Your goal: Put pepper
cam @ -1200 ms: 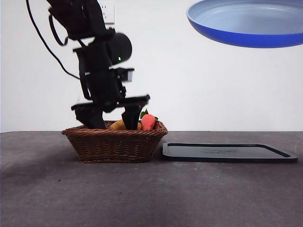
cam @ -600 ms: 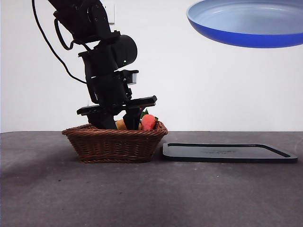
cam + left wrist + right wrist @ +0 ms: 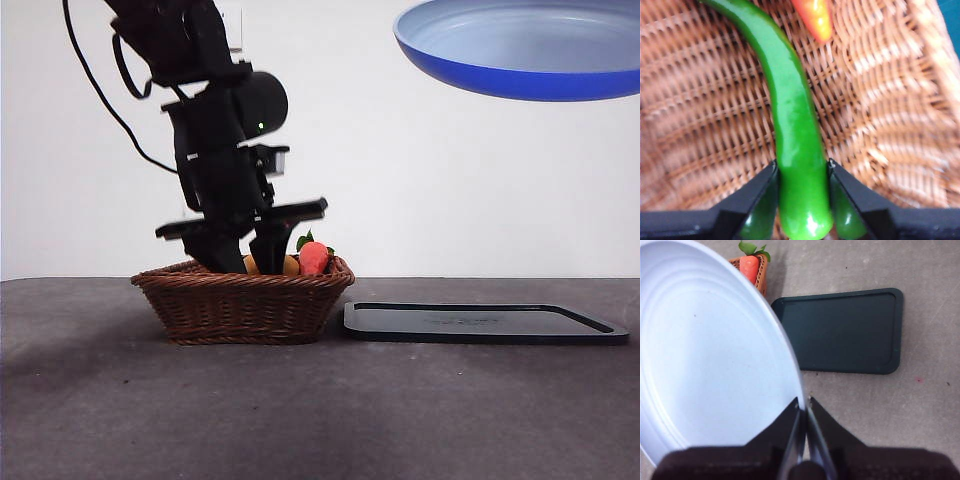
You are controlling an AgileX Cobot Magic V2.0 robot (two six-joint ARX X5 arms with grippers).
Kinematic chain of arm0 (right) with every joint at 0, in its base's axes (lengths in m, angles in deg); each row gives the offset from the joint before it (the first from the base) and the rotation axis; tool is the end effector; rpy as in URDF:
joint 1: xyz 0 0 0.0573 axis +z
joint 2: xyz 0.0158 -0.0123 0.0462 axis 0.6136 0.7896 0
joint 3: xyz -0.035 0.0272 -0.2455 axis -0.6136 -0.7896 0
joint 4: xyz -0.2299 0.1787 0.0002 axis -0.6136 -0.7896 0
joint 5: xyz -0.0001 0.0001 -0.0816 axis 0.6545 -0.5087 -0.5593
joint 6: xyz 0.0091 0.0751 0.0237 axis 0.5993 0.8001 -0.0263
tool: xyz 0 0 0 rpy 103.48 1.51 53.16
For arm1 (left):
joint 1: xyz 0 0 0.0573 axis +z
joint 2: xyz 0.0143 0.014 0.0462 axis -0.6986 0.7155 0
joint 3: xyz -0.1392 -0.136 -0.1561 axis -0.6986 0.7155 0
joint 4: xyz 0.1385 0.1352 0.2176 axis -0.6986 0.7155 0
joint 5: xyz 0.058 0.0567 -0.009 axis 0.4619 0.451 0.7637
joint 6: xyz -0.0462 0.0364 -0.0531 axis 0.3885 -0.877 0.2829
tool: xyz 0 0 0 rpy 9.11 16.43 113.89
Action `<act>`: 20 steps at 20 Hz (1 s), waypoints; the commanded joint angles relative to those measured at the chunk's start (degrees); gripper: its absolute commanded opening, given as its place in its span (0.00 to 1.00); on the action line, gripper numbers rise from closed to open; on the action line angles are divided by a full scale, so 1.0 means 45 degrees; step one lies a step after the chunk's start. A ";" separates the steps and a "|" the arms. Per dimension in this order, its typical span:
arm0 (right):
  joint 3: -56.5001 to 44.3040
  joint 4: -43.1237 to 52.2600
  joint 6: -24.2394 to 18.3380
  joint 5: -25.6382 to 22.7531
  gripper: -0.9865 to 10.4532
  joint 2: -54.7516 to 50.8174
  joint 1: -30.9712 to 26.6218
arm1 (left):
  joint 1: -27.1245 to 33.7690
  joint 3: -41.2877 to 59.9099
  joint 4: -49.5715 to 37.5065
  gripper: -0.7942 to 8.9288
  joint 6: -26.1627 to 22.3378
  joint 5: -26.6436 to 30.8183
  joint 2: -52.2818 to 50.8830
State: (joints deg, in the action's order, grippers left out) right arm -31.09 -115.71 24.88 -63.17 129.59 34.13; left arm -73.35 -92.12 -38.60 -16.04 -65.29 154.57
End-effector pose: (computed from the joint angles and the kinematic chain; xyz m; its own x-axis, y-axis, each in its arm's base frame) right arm 0.2316 0.0124 0.3082 0.7162 0.3771 -0.5873 -0.2128 0.9194 0.3309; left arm 0.4095 -0.2290 0.1378 0.3716 -0.2319 -0.8990 0.3183 0.9414 -0.1112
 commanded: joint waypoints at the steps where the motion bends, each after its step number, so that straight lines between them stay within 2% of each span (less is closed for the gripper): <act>1: 0.0243 0.0160 0.0291 0.0092 0.09 0.0267 0.0000 | -0.0029 -0.0243 0.0063 0.17 0.0073 -0.0073 -0.0690; 4: 0.0243 0.0175 0.0418 0.0092 0.09 0.0908 0.0000 | -0.0049 -0.0243 0.0170 0.17 -0.0019 -0.0170 -0.1982; 7: 0.0243 0.0369 0.0588 0.0087 0.09 0.2205 0.0000 | -0.0287 -0.0243 0.0136 0.17 -0.0068 -0.1311 -0.3604; 11: 0.0243 0.1185 0.1030 0.0131 0.09 0.4575 0.0136 | -0.1253 -0.0243 -0.0141 0.17 -0.0228 -0.2725 -0.5173; 13: 0.0243 0.1647 0.1457 0.0461 0.09 0.5629 0.0374 | -0.1996 -0.0243 -0.0189 0.17 -0.0476 -0.3225 -0.5202; 16: 0.0243 0.2064 0.1957 0.0471 0.09 0.6552 0.0709 | -0.3385 -0.0233 -0.0160 0.17 -0.1778 -0.3060 -0.4342; 20: 0.0243 0.2118 0.2084 0.0471 0.09 0.6742 0.1030 | -0.4206 -0.0233 -0.0801 0.17 -0.2511 -0.2390 -0.2749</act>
State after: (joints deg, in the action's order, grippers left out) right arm -31.09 -106.90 33.47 -61.55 159.36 38.63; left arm -92.13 -92.38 -41.53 -25.61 -76.52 141.36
